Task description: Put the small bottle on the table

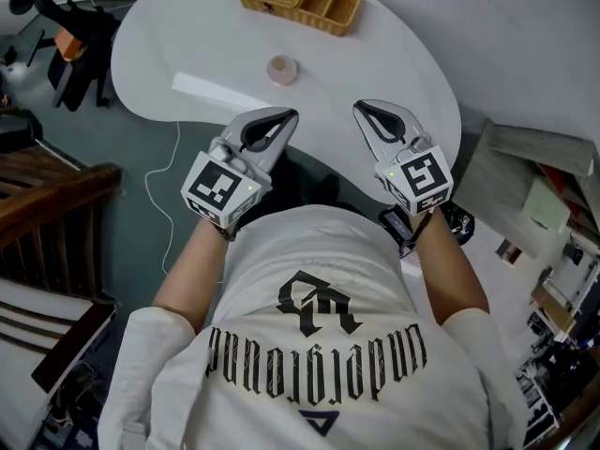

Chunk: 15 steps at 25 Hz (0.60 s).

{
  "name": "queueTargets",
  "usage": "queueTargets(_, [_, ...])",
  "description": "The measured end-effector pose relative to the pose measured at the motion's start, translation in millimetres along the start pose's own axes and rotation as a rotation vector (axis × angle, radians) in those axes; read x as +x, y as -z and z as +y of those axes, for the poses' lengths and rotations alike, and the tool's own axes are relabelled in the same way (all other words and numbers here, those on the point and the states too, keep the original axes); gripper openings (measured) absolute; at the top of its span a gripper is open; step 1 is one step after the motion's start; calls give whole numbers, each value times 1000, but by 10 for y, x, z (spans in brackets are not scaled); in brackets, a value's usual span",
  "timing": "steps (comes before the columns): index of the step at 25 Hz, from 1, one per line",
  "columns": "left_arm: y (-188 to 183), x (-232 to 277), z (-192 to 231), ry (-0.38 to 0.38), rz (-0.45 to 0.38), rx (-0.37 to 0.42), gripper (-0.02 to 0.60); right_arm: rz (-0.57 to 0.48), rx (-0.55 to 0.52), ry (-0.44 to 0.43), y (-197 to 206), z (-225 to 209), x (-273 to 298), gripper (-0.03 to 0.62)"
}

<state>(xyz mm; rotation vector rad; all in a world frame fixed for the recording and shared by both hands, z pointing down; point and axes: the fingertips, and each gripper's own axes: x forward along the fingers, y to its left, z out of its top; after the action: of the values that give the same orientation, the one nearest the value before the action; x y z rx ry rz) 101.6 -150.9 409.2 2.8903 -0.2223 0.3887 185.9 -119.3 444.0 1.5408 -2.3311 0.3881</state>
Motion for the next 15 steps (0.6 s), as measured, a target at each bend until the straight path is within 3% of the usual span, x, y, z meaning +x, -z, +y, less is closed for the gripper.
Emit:
queueTargets(8, [-621, -210, -417, -59, -95, 79, 8, -118, -60, -20, -529, 137, -682, 2])
queueTargets(15, [-670, -456, -690, -142, -93, 109, 8, -137, -136, -80, -701, 376, -1052, 2])
